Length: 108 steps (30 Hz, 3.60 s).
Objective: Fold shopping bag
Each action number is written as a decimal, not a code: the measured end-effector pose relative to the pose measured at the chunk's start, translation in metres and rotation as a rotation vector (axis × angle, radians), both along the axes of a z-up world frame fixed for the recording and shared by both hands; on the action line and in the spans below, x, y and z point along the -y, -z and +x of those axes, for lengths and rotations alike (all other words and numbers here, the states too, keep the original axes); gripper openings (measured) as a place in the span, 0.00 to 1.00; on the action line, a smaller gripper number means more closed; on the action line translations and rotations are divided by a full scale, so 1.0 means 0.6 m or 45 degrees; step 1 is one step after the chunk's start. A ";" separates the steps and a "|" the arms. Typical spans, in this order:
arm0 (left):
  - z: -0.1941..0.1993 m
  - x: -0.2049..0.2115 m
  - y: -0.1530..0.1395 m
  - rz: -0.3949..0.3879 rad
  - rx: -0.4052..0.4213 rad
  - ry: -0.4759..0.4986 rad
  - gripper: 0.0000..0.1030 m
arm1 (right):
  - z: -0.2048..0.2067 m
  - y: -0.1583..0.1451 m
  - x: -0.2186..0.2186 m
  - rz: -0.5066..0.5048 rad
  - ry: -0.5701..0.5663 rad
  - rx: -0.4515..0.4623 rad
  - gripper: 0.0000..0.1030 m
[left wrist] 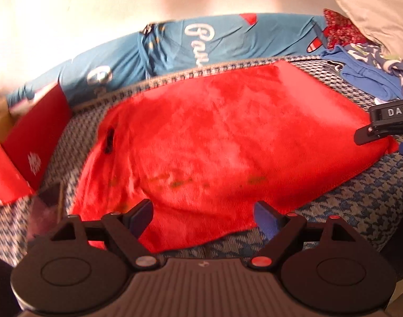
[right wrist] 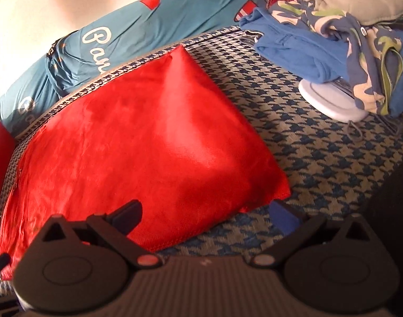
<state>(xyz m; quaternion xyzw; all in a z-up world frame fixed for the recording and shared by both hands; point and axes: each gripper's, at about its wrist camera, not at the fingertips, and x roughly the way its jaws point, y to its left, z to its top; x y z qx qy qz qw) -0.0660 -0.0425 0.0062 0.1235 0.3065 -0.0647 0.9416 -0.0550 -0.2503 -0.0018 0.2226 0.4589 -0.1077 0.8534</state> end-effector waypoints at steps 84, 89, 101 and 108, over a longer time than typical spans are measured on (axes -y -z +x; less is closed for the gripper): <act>0.066 -0.042 0.050 -0.079 -0.131 -0.151 0.92 | 0.077 -0.175 -0.246 -0.147 -0.725 0.763 0.16; 0.059 -0.045 0.045 -0.088 -0.149 -0.162 0.92 | 0.083 -0.173 -0.272 -0.164 -0.814 0.766 0.16; -0.004 -0.079 -0.009 -0.177 -0.093 -0.198 0.92 | 0.083 -0.158 -0.311 -0.148 -1.031 0.742 0.16; -0.039 -0.082 -0.023 -0.124 -0.072 -0.152 0.92 | 0.088 -0.144 -0.333 -0.111 -1.132 0.708 0.16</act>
